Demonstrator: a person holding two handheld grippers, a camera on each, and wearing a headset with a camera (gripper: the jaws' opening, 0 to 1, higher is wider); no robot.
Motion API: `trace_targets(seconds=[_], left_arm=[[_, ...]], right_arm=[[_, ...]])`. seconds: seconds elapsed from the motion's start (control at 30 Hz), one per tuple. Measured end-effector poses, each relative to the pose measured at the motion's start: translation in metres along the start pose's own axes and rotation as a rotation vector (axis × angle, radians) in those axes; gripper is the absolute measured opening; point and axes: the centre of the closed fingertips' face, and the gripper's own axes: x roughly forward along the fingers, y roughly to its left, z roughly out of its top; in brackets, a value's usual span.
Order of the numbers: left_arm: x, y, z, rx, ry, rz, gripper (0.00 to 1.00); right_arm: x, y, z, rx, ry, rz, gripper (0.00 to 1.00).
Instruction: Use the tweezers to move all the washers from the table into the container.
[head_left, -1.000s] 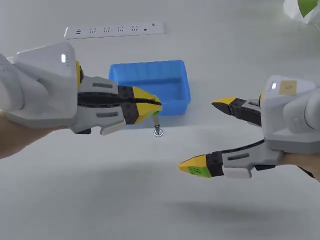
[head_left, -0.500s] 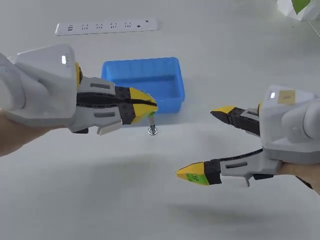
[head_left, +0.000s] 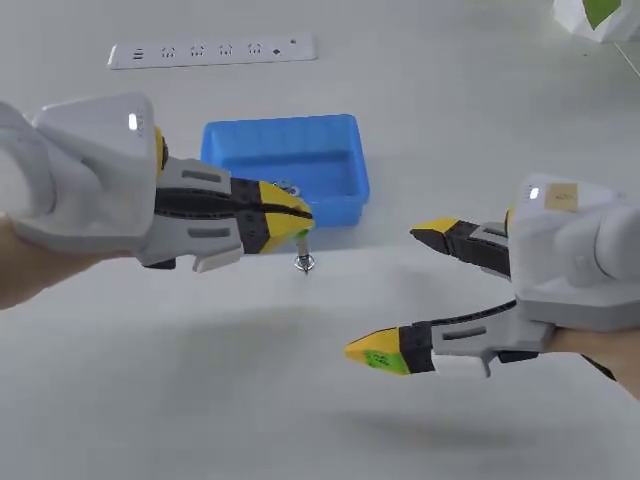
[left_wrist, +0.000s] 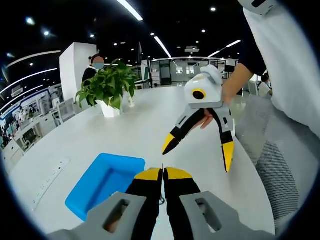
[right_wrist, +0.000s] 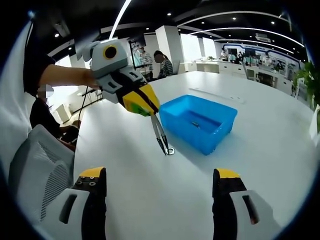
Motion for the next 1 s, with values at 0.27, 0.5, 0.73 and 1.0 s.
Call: trace_targets(seconds=[0.27,0.5,0.73,1.0], left_arm=[[-0.002,0.002,-0.002,-0.016,0.012,0.001,0.05],[-0.001,0.002,-0.002,-0.03,0.02,0.003,0.05],[-0.001,0.0,-0.003,-0.038,0.02,-0.004,0.05],[-0.001,0.001,-0.004,-0.043,0.025,-0.012,0.05]], right_arm=[[0.024,0.007,0.007,0.017,-0.005,0.075,0.74],[0.049,0.005,0.022,0.029,-0.027,0.09,0.64],[0.063,0.006,0.038,-0.027,-0.042,0.135,0.5],[0.069,0.012,0.025,-0.28,0.092,0.262,0.25]])
